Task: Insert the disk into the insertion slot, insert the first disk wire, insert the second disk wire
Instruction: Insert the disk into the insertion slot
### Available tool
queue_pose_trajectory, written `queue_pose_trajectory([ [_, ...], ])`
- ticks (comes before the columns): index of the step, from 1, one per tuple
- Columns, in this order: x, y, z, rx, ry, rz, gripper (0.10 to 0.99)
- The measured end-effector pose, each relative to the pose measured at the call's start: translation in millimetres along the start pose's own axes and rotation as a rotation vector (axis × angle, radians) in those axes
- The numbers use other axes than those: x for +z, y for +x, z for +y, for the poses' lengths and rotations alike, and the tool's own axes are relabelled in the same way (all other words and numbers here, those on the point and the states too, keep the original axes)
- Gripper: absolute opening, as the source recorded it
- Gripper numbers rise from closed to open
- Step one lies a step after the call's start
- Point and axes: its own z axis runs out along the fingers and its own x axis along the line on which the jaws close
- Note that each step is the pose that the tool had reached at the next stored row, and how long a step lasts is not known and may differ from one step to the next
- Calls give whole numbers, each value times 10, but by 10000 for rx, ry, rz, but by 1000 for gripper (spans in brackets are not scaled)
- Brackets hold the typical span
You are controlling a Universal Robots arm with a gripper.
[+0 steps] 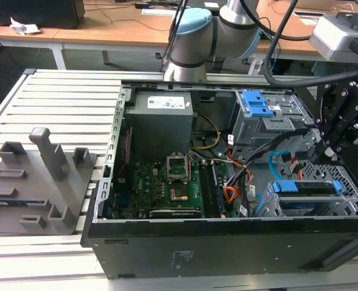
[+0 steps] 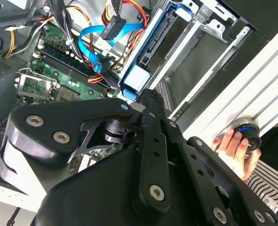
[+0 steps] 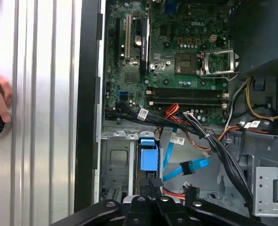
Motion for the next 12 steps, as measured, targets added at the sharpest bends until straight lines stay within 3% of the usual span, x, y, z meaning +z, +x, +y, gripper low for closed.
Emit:
queue_pose_trajectory([
  [4, 82, -1, -23, -1, 0, 1, 106],
  [7, 185, -1, -58, -1, -1, 1, 106],
  [9, 251, -1, -117, 0, -4, 1, 106],
  [12, 261, -1, -139, 1, -5, 3, 106],
])
